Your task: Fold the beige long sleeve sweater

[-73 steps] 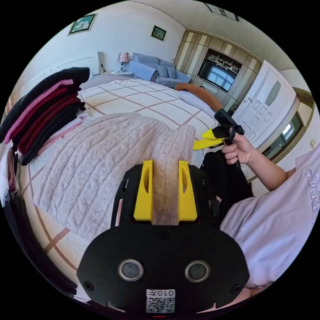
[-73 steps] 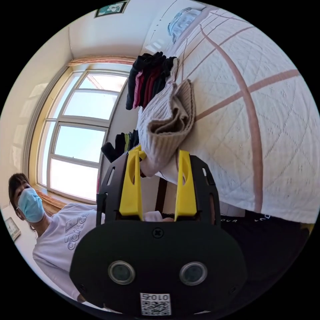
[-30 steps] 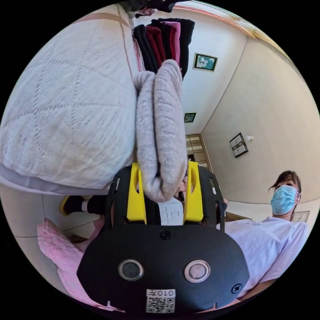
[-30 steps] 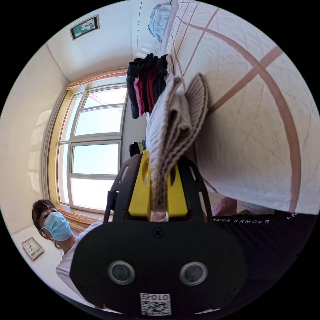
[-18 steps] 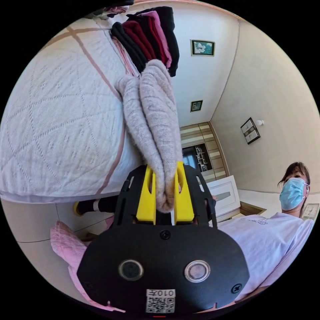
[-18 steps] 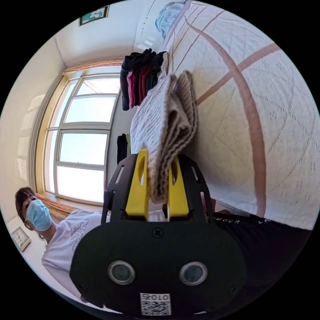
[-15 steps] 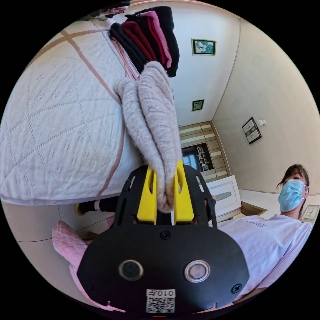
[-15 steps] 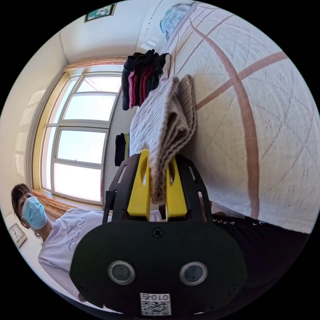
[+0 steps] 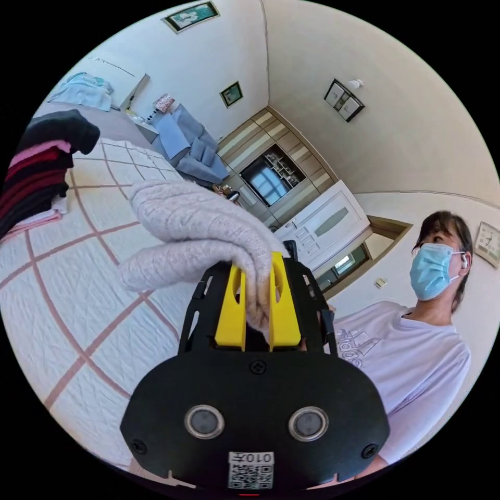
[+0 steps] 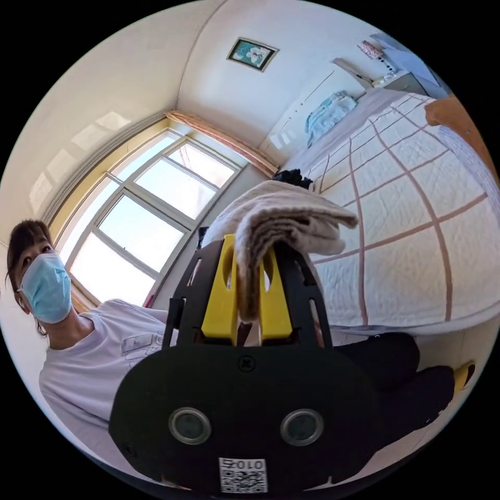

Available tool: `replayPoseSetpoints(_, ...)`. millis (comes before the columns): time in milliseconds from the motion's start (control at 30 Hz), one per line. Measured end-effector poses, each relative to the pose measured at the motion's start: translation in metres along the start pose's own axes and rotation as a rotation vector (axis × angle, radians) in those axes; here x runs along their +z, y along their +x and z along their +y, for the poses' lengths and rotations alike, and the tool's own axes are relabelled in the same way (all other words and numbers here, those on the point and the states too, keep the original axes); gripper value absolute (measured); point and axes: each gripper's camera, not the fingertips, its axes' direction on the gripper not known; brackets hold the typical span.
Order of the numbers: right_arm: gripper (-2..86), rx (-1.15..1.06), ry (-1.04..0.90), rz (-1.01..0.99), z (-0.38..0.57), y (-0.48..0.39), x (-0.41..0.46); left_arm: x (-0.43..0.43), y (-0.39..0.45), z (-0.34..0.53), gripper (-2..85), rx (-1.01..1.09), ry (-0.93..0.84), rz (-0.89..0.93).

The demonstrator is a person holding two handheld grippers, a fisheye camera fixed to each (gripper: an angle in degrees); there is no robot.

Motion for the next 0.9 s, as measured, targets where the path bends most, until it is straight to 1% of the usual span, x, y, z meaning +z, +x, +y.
replayPoseSetpoints(33,7.5,0.015,0.059,0.020,0.015,-0.005,-0.025,0.027,-0.005,-0.024,10.1,0.002,-0.047,0.069)
replayPoseSetpoints(67,7.5,0.042,0.115,0.041,0.029,-0.005,-0.049,0.042,-0.008,-0.036,10.1,0.003,-0.074,0.100)
replayPoseSetpoints(100,7.5,0.061,0.141,0.042,0.035,-0.003,-0.061,0.074,-0.015,-0.061,10.0,0.000,-0.130,0.161)
replayPoseSetpoints(167,7.5,0.099,0.244,0.046,0.044,0.002,-0.116,0.129,-0.021,-0.104,10.0,0.005,-0.199,0.253)
replayPoseSetpoints(233,7.5,0.093,0.305,0.101,0.034,-0.004,-0.163,0.207,-0.016,-0.176,10.1,0.081,-0.303,0.334)
replayPoseSetpoints(267,7.4,0.062,0.359,0.163,0.022,-0.016,-0.197,0.227,-0.011,-0.196,10.1,0.104,-0.326,0.348)
replayPoseSetpoints(300,7.4,0.038,0.388,0.190,0.015,-0.024,-0.215,0.267,0.001,-0.236,10.1,0.167,-0.369,0.394)
replayPoseSetpoints(333,7.4,-0.021,0.457,0.236,0.003,-0.043,-0.250,0.303,0.017,-0.276,10.0,0.234,-0.387,0.446)
replayPoseSetpoints(367,7.4,-0.099,0.527,0.301,-0.008,-0.066,-0.279,0.320,0.025,-0.296,10.0,0.270,-0.396,0.473)
replayPoseSetpoints(400,7.4,-0.138,0.557,0.343,-0.014,-0.078,-0.291,0.352,0.042,-0.335,9.9,0.345,-0.411,0.519)
replayPoseSetpoints(433,7.4,-0.204,0.610,0.439,-0.023,-0.096,-0.309,0.382,0.056,-0.370,9.8,0.416,-0.430,0.552)
replayPoseSetpoints(467,7.5,-0.247,0.655,0.525,-0.031,-0.105,-0.321,0.397,0.061,-0.387,9.8,0.444,-0.442,0.567)
replayPoseSetpoints(533,7.5,-0.256,0.707,0.591,-0.040,-0.095,-0.333,0.460,0.063,-0.444,9.5,0.512,-0.517,0.624)
replayPoseSetpoints(567,7.6,-0.233,0.732,0.609,-0.043,-0.073,-0.336,0.476,0.058,-0.455,9.4,0.504,-0.535,0.631)
replayPoseSetpoints(600,7.6,-0.209,0.745,0.616,-0.044,-0.058,-0.336,0.511,0.042,-0.475,9.2,0.477,-0.573,0.644)
replayPoseSetpoints(633,7.7,-0.132,0.764,0.609,-0.042,-0.020,-0.334,0.548,0.019,-0.488,9.0,0.439,-0.644,0.646)
replayPoseSetpoints(667,7.6,-0.037,0.777,0.588,-0.037,0.027,-0.329,0.567,0.004,-0.492,8.9,0.406,-0.675,0.636)
replayPoseSetpoints(700,7.6,0.017,0.782,0.575,-0.033,0.052,-0.326,0.606,-0.031,-0.495,8.8,0.333,-0.742,0.598)
replayPoseSetpoints(733,7.6,0.145,0.786,0.525,-0.022,0.106,-0.316,0.645,-0.071,-0.491,8.7,0.241,-0.821,0.550)
replayPoseSetpoints(767,7.5,0.282,0.769,0.449,-0.008,0.160,-0.303,0.662,-0.092,-0.487,8.8,0.187,-0.849,0.517)
replayPoseSetpoints(800,7.5,0.362,0.764,0.389,0.000,0.185,-0.296,0.693,-0.135,-0.476,8.9,0.074,-0.895,0.441)
replayPoseSetpoints(833,7.4,0.438,0.803,0.259,0.022,0.219,-0.283,0.719,-0.172,-0.461,9.1,-0.030,-0.940,0.383)
replayPoseSetpoints(867,7.3,0.425,0.883,0.180,0.042,0.228,-0.274,0.729,-0.187,-0.453,9.2,-0.071,-0.950,0.379)
replayPoseSetpoints(900,7.2,0.417,0.887,0.180,0.045,0.228,-0.271,0.743,-0.208,-0.444,9.3,-0.142,-0.926,0.462)
